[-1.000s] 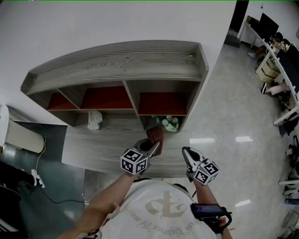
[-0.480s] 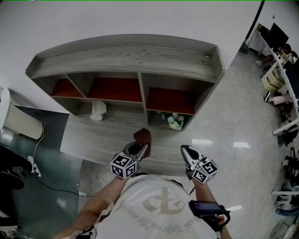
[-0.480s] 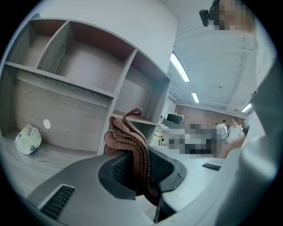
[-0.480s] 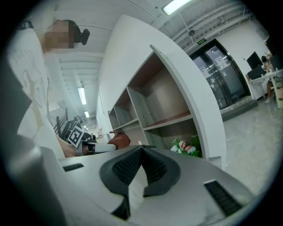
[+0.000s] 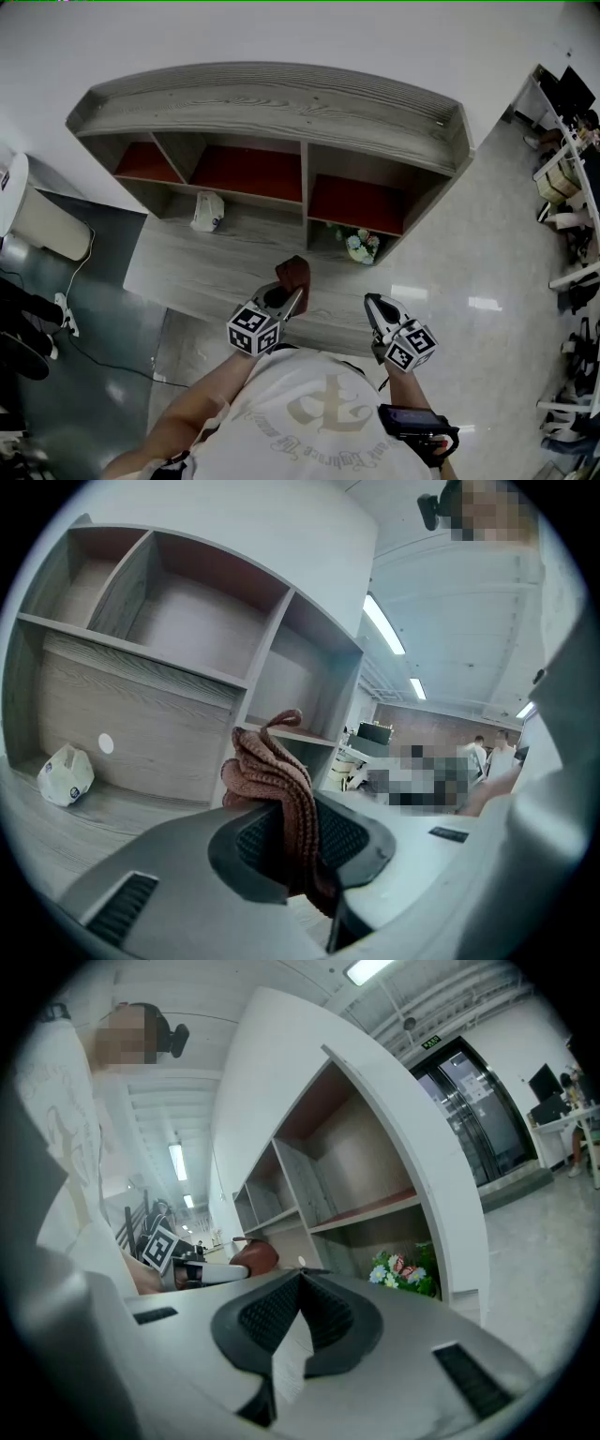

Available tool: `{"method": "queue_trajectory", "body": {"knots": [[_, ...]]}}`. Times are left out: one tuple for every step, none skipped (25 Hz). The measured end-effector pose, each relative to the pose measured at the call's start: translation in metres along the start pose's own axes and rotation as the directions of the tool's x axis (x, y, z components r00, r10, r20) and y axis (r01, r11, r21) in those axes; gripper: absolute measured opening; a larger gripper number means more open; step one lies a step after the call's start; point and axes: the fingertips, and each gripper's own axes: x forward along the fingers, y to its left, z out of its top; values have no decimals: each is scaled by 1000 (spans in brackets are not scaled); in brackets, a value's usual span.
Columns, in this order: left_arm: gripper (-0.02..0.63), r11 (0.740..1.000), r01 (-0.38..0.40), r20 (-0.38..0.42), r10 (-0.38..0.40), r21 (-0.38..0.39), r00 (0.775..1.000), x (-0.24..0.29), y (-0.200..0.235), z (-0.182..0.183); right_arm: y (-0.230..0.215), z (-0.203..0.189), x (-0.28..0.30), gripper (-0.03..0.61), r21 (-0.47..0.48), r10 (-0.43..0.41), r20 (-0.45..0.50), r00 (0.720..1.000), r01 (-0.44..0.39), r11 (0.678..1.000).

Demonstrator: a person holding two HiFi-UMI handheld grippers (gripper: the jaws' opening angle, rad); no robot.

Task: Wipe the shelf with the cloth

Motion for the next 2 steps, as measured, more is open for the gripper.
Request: {"method": "queue_trajectory", "body": {"knots": [[67, 1000, -1, -1, 1, 0, 1000, 0, -1, -1, 0, -1, 0, 3, -1, 1, -2, 1000, -1, 1000], [67, 1000, -2, -2, 2, 0, 1000, -1, -1, -1, 0, -2, 0, 3, -3, 1, -3, 1000, -1, 1000]]}}
